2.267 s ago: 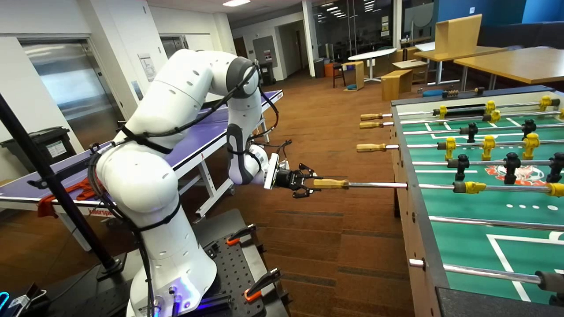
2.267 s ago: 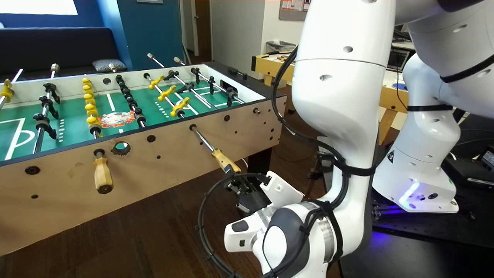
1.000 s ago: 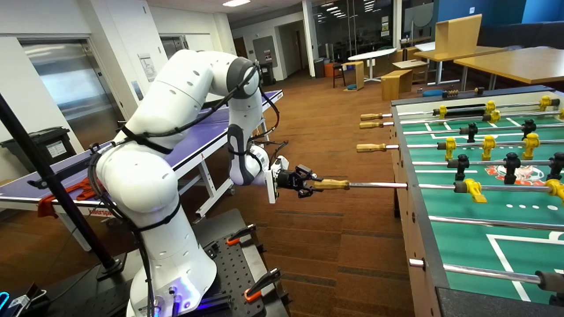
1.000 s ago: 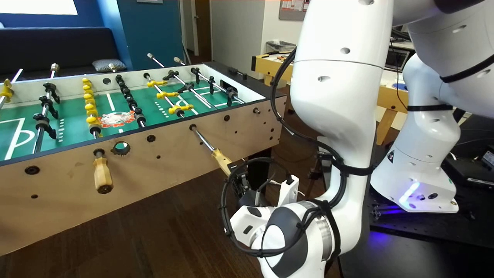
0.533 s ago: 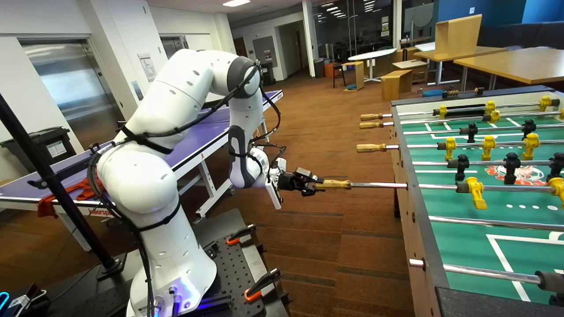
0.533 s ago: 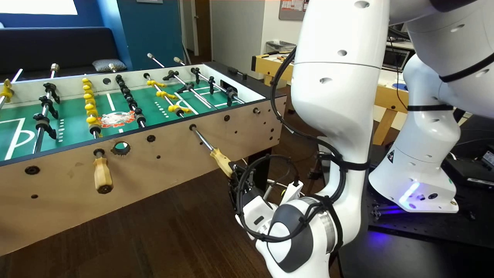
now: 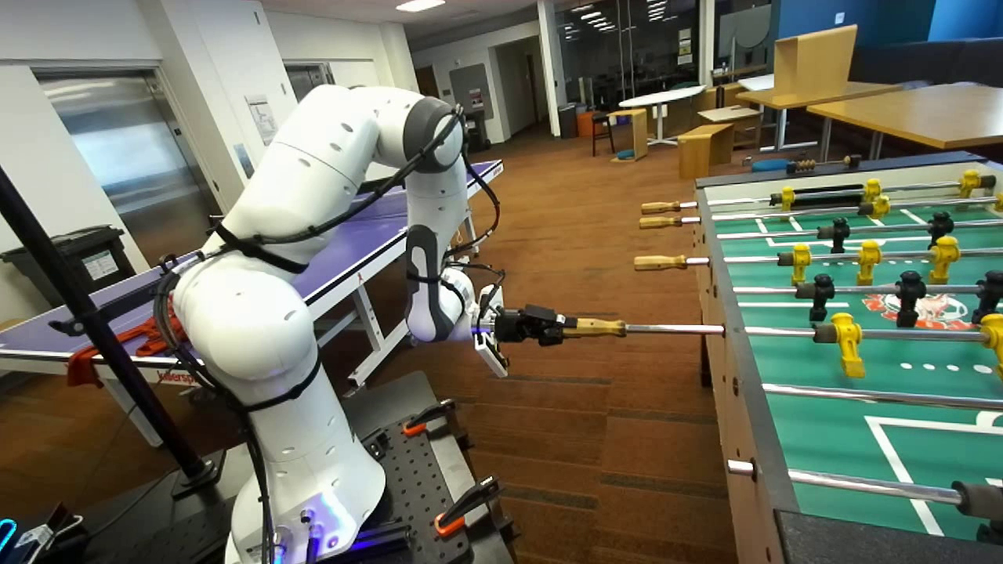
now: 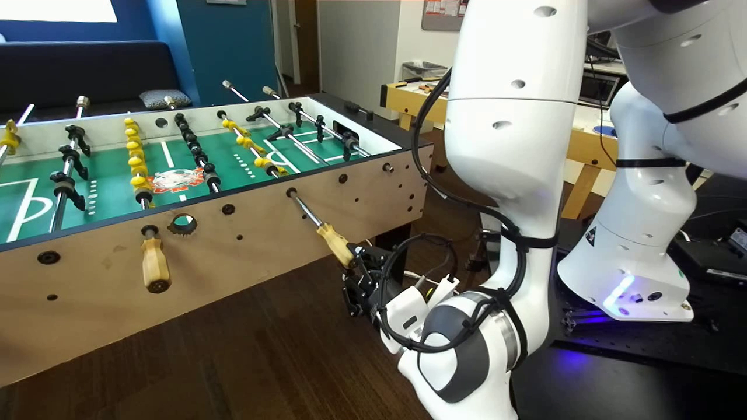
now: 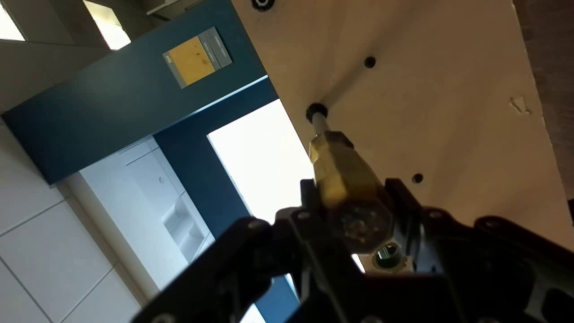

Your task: Turn the right rod clockwise

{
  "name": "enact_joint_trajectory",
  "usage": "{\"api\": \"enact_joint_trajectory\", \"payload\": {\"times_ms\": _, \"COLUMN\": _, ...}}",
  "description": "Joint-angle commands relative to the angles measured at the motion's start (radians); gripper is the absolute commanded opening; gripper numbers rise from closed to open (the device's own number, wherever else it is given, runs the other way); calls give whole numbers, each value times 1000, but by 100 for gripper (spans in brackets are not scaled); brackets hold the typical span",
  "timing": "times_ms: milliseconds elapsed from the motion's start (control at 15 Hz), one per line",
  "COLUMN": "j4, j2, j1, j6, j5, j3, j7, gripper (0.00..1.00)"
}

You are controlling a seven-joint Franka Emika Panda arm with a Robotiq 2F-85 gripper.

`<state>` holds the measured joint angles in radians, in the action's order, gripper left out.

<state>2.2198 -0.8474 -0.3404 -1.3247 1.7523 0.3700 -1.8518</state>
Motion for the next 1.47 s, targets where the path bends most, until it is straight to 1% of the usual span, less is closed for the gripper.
{"api": "enact_joint_trajectory", "payload": {"times_ms": 0, "j4": -3, "j2": -1, "j1": -3, "j6": 0, "j5": -2, "j3": -2, "j7": 1, "gripper": 42}}
{"api": "enact_joint_trajectory", "payload": {"times_ms": 67, "j4": -3, "j2": -1, "j1": -3, "j6": 0, "j5": -2, "j3": -1, "j7": 1, "gripper": 42}}
{"api": "enact_joint_trajectory", "payload": {"times_ms": 133, "j4": -3, "j2": -1, "j1": -3, "j6": 0, "j5": -2, "j3": -2, "j7": 1, "gripper": 17}}
{"api": "enact_joint_trajectory", "payload": {"times_ms": 333, "j4": 5, "j2": 9, "j1": 9, "j6": -13, "j5": -1, "j3": 7, "j7": -94, "gripper": 17}}
{"api": "enact_joint_trajectory", "payload": {"times_ms": 667, "j4": 24, "j2": 19, "j1": 39, "j6": -55, "j5": 5, "j3": 16, "j7": -372, "gripper": 17}}
{"api": "enact_joint_trajectory", "payload": {"times_ms": 1067, "j4": 43, "j2": 20, "j1": 46, "j6": -84, "j5": 70, "j3": 8, "j7": -672, "gripper": 17}}
{"api": "enact_joint_trajectory", "payload": {"times_ms": 1333, "j4": 72, "j2": 24, "j1": 56, "j6": -110, "j5": 135, "j3": 8, "j7": -823, "gripper": 17}}
{"api": "enact_joint_trajectory", "payload": {"times_ms": 1400, "j4": 49, "j2": 25, "j1": 138, "j6": -93, "j5": 193, "j3": 81, "j7": -769, "gripper": 67}}
